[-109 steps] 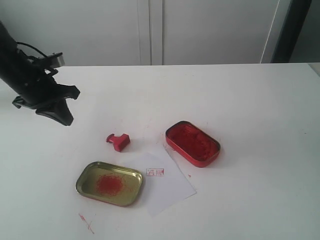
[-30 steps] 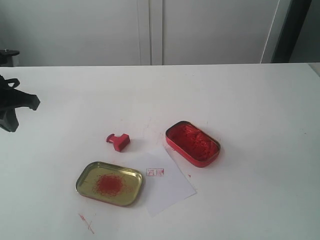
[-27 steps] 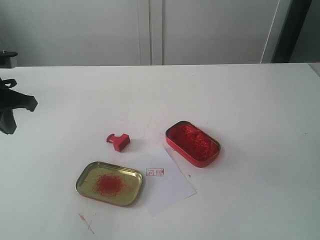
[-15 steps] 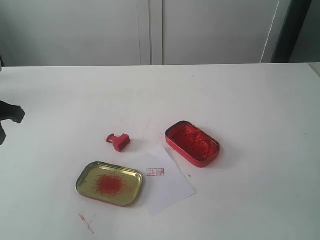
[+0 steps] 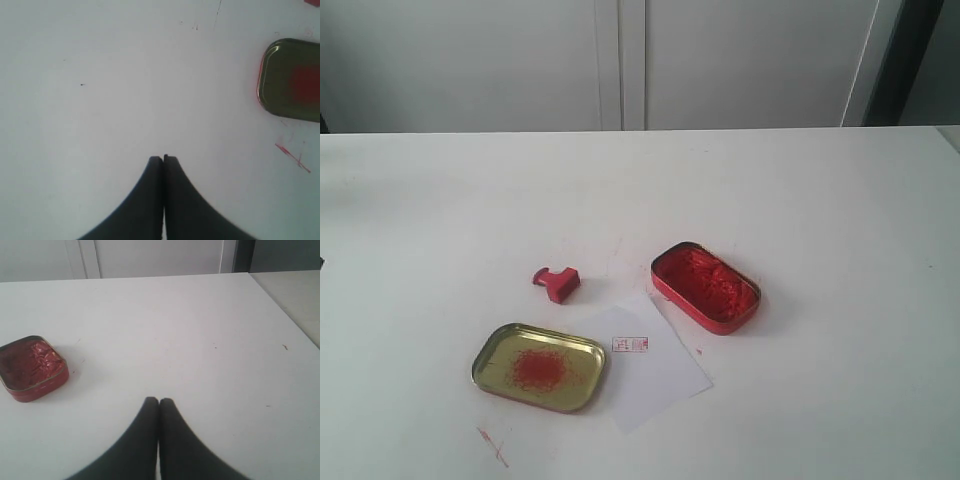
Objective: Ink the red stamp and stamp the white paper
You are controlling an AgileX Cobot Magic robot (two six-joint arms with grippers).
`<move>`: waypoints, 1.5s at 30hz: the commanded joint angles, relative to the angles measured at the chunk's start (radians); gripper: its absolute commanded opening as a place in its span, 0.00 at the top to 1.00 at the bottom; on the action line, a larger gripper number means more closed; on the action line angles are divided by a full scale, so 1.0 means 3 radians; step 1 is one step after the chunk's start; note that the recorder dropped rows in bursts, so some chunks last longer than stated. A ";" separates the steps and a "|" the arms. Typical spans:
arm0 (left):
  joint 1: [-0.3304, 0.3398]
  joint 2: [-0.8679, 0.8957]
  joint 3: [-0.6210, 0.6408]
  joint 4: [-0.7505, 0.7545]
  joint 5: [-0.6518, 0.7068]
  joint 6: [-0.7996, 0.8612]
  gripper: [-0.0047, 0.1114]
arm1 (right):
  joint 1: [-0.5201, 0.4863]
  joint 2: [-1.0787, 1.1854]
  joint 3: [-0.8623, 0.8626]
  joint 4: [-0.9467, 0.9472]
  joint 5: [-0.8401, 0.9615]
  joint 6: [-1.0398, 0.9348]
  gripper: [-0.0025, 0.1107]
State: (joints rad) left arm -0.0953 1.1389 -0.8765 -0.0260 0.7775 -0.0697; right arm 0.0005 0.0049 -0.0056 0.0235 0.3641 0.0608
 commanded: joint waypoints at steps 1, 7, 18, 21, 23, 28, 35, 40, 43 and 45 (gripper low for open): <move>0.0010 -0.0271 0.0145 -0.0032 0.0088 -0.0002 0.96 | 0.0004 -0.0016 0.0019 0.0005 -0.0046 0.0003 0.98; 0.0010 -0.0558 0.0212 -0.0016 0.0112 -0.0002 0.96 | 0.0004 -0.0016 0.0019 0.0005 -0.0046 0.0003 0.98; 0.0010 -0.0648 0.0212 0.0029 0.0352 -0.0002 0.96 | 0.0004 -0.0016 0.0019 0.0005 -0.0046 0.0003 0.98; 0.0010 -0.0648 0.0212 0.0029 0.0352 -0.0002 0.96 | 0.0004 -0.0016 0.0019 0.0005 -0.0046 0.0003 0.98; 0.0010 -0.0648 0.0212 0.0029 0.0352 -0.0002 0.96 | 0.0004 -0.0016 0.0019 0.0005 -0.0046 0.0003 0.98; 0.0010 -0.0648 0.0212 0.0029 0.0352 -0.0002 0.96 | 0.0004 -0.0016 0.0019 0.0005 -0.0046 0.0003 0.98; 0.0181 -0.0964 0.0322 -0.0057 0.0008 -0.0028 0.96 | 0.0004 -0.0016 0.0019 0.0005 -0.0046 0.0003 0.98; 0.0286 -0.1431 0.0785 -0.0079 -0.0296 -0.0041 0.96 | 0.0004 -0.0016 0.0019 0.0005 -0.0046 0.0003 0.98; 0.0286 -0.1755 0.1138 -0.0064 -0.0510 -0.0041 0.96 | 0.0004 -0.0016 0.0019 0.0005 -0.0046 0.0003 0.98; 0.0286 -0.1968 0.1369 -0.0026 -0.0655 -0.0041 0.96 | 0.0004 -0.0016 0.0019 0.0005 -0.0046 0.0003 0.98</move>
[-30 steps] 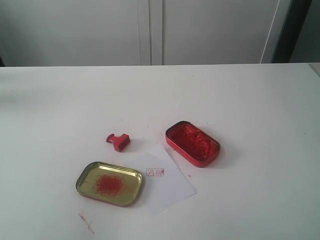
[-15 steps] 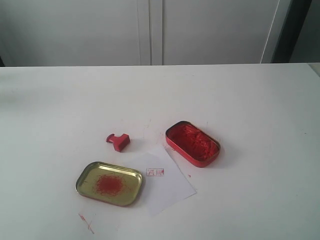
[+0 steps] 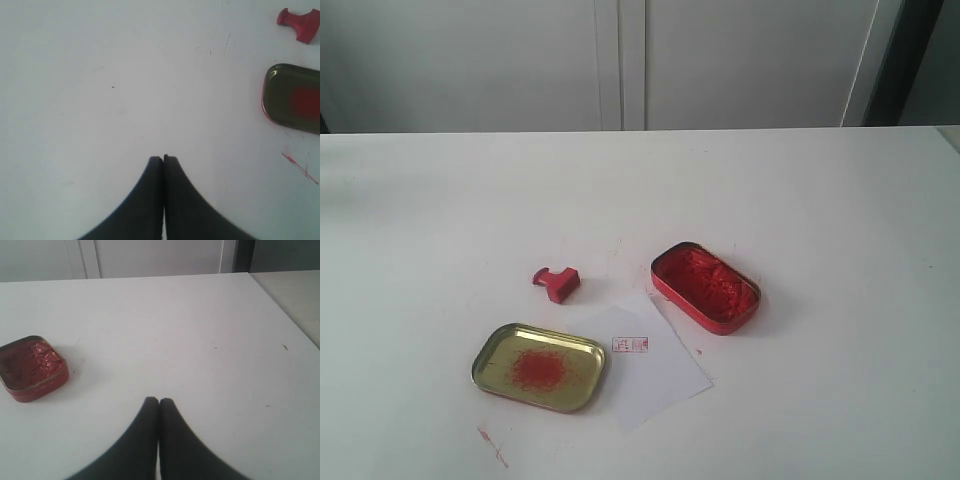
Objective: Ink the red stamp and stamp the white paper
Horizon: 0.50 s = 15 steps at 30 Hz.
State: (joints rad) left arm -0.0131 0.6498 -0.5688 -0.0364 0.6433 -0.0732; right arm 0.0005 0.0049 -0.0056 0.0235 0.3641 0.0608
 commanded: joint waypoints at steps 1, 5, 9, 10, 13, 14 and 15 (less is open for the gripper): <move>0.0012 -0.0398 0.0397 0.0026 -0.0240 -0.0030 0.96 | 0.0004 -0.0016 0.0019 0.0005 -0.0046 0.0003 0.98; 0.0012 -0.0680 0.0603 0.0121 -0.0313 -0.0030 0.96 | 0.0004 -0.0016 0.0019 0.0005 -0.0046 0.0003 0.98; 0.0012 -0.0980 0.0791 0.0166 -0.0347 -0.0030 0.96 | 0.0004 -0.0016 0.0019 0.0005 -0.0046 0.0003 0.98; 0.0012 -0.1042 0.0836 0.0179 -0.0360 -0.0030 0.96 | 0.0004 -0.0016 0.0019 0.0005 -0.0046 0.0003 0.98; 0.0012 -0.1243 0.0975 0.0179 -0.0423 -0.0030 0.96 | 0.0004 -0.0016 0.0019 0.0005 -0.0046 -0.0086 0.98; 0.0012 -0.1309 0.1015 0.0179 -0.0429 -0.0030 0.96 | 0.0004 -0.0016 0.0019 0.0005 -0.0046 -0.0057 0.98; 0.0012 -0.1374 0.1055 0.0186 -0.0429 -0.0030 0.96 | 0.0004 -0.0016 0.0019 0.0005 -0.0046 -0.0051 0.98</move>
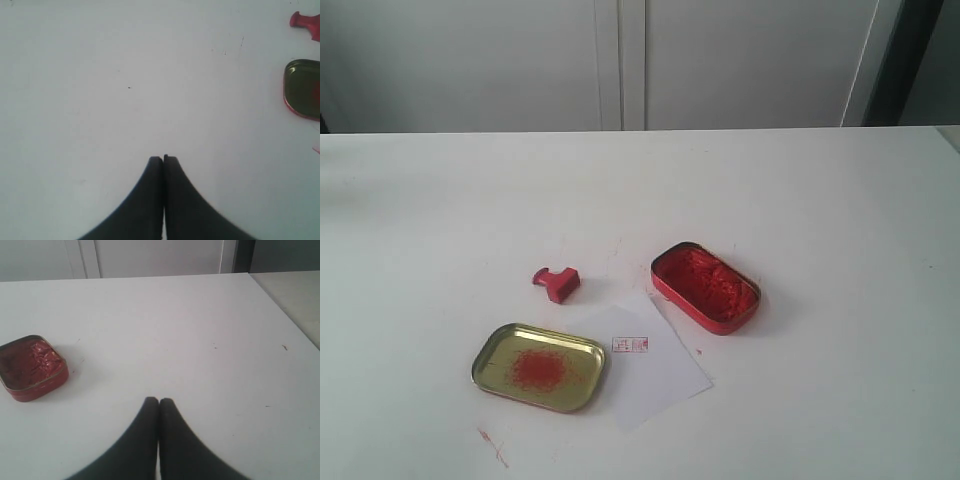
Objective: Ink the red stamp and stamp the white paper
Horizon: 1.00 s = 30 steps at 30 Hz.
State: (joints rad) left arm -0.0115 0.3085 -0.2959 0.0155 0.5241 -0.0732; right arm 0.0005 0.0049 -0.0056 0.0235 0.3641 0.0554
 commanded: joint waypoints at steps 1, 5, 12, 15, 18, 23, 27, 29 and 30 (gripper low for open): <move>0.0007 -0.0300 0.0186 0.0013 -0.0032 -0.0030 0.96 | 0.0004 -0.0016 0.0019 0.0005 -0.0046 -0.0033 0.98; 0.0007 -0.0533 0.0338 0.0049 -0.0315 -0.0030 0.96 | 0.0004 -0.0016 0.0019 0.0005 -0.0046 -0.0033 0.98; 0.0007 -0.0848 0.0655 0.0049 -0.0452 -0.0030 0.96 | 0.0004 -0.0016 0.0019 0.0005 -0.0046 -0.0033 0.98; 0.0007 -0.0946 0.0817 0.0049 -0.0523 -0.0030 0.96 | 0.0004 -0.0016 0.0019 0.0005 -0.0046 -0.0033 0.98; 0.0007 -0.1028 0.0948 0.0049 -0.0550 -0.0030 0.96 | 0.0004 -0.0016 0.0019 0.0005 -0.0046 -0.0033 0.98; 0.0007 -0.1028 0.0986 0.0035 -0.0604 -0.0030 0.96 | 0.0004 -0.0016 0.0019 0.0005 -0.0046 -0.0033 0.98; 0.0007 -0.1028 0.0986 0.0050 -0.0604 0.0010 0.96 | 0.0004 -0.0016 0.0019 0.0005 -0.0046 -0.0033 0.98; 0.0007 -0.1028 0.0986 0.0057 -0.0604 0.0034 0.96 | 0.0004 -0.0016 0.0019 0.0005 -0.0046 -0.0033 0.98; 0.0007 -0.1028 0.0986 0.0063 -0.0604 0.0061 0.96 | 0.0004 -0.0016 0.0019 0.0005 -0.0046 -0.0033 0.98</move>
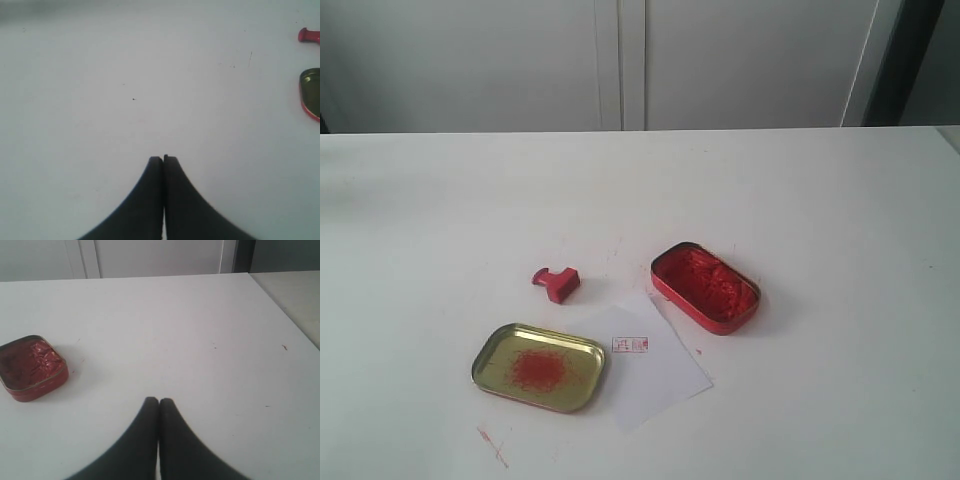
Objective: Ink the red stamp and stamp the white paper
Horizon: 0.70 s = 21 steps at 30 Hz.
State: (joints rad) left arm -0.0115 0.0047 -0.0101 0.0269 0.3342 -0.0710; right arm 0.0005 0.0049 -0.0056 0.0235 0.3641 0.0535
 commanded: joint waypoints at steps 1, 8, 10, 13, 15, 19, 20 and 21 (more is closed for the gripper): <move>0.0007 -0.0016 0.0034 0.0025 0.0029 0.0088 0.96 | 0.0004 -0.0016 0.0019 0.0005 -0.0046 -0.0026 0.98; 0.0007 -0.0016 0.0034 0.0025 0.0029 0.0170 0.96 | 0.0004 -0.0016 0.0019 0.0005 -0.0046 -0.0026 0.98; 0.0007 -0.0016 0.0034 0.0025 0.0029 0.0170 0.96 | 0.0004 -0.0016 0.0019 0.0005 -0.0046 -0.0026 0.98; 0.0007 -0.0016 0.0034 0.0025 0.0022 0.0169 0.96 | 0.0004 -0.0016 0.0019 0.0005 -0.0046 -0.0026 0.98; 0.0007 -0.0016 0.0034 0.0025 0.0022 0.0169 0.96 | 0.0004 -0.0016 0.0019 0.0005 -0.0046 -0.0026 0.98; 0.0007 -0.0016 0.0034 0.0025 0.0022 0.0169 0.96 | 0.0004 -0.0016 0.0019 0.0005 -0.0046 -0.0026 0.98; 0.0007 -0.0016 0.0034 0.0025 0.0022 0.0169 0.96 | 0.0004 -0.0016 0.0019 0.0005 -0.0046 -0.0026 0.98; 0.0007 -0.0016 0.0034 0.0025 0.0022 0.0169 0.96 | 0.0004 -0.0016 0.0019 0.0005 -0.0046 -0.0026 0.98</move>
State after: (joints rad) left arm -0.0115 0.0047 -0.0101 0.0310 0.3342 -0.0214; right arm 0.0005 0.0049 -0.0056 0.0235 0.3641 0.0535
